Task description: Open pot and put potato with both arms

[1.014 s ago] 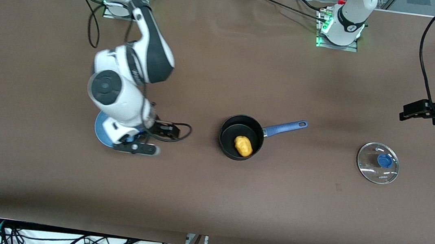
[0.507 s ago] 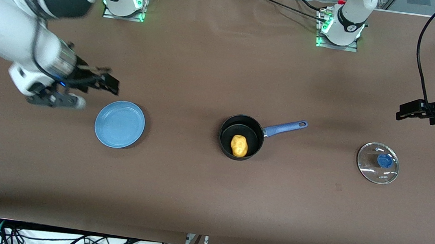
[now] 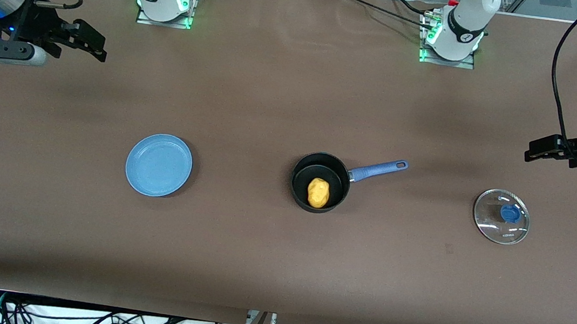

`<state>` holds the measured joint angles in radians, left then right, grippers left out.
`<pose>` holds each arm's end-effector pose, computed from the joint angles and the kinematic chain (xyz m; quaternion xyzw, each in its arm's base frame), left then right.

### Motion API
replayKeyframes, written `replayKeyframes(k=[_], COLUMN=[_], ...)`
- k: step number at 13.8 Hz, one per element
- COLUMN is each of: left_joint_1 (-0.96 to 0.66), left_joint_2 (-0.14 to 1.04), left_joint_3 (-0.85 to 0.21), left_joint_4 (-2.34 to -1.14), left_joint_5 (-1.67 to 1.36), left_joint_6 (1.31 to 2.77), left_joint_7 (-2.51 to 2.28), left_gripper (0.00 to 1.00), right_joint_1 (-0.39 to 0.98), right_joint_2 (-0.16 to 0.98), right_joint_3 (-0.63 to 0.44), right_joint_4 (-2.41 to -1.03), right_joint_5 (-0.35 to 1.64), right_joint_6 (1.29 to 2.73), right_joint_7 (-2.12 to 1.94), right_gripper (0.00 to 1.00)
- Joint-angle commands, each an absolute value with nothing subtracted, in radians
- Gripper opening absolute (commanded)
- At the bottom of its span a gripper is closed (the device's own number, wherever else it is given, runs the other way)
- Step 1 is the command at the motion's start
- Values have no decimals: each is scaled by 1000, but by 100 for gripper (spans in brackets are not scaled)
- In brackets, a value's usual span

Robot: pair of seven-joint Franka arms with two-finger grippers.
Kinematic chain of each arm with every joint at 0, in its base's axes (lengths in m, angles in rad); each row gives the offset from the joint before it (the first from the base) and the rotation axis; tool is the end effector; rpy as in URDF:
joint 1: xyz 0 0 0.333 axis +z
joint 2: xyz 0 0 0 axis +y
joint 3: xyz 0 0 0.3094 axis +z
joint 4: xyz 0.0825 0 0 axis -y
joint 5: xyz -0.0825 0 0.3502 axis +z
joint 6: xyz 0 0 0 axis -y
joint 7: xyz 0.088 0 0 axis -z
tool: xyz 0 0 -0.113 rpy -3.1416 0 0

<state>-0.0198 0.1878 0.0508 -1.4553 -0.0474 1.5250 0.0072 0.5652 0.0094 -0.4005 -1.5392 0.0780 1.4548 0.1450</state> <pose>0.5681 0.0094 0.5562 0.9980 0.0120 -0.0585 0.0201 0.5019 0.0941 0.6118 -0.9982 -0.0125 0.0516 0.0295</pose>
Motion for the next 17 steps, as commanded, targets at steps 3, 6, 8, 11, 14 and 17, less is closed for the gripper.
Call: replayKeyframes(k=[3, 6, 8, 11, 14, 17], left_joint_1=[-23, -17, -17, -20, -17, -15], left_joint_2=[204, 204, 204, 204, 204, 204], left_joint_3=[51, 51, 51, 51, 51, 52], left_joint_4=[-1417, -1417, -1417, -1417, -1417, -1417], left_joint_5=[-20, -21, -23, -23, -26, -23], left_joint_6=[1497, 1496, 1497, 1497, 1497, 1496], left_joint_7=[2, 2, 2, 2, 2, 2], left_gripper=[100, 100, 100, 100, 100, 100], right_joint_1=[575, 517, 358, 221, 224, 222], right_joint_2=[3, 6, 6, 0, 12, 18], right_joint_3=[-407, -362, -206, -72, -71, -71], right_joint_4=[-1555, -1558, -1557, -1552, -1523, -1523], right_joint_5=[40, 43, 43, 41, 43, 43], right_joint_6=[1456, 1459, 1456, 1454, 1456, 1459], right_joint_7=[61, 60, 58, 43, 44, 43], right_gripper=[100, 100, 100, 100, 100, 100])
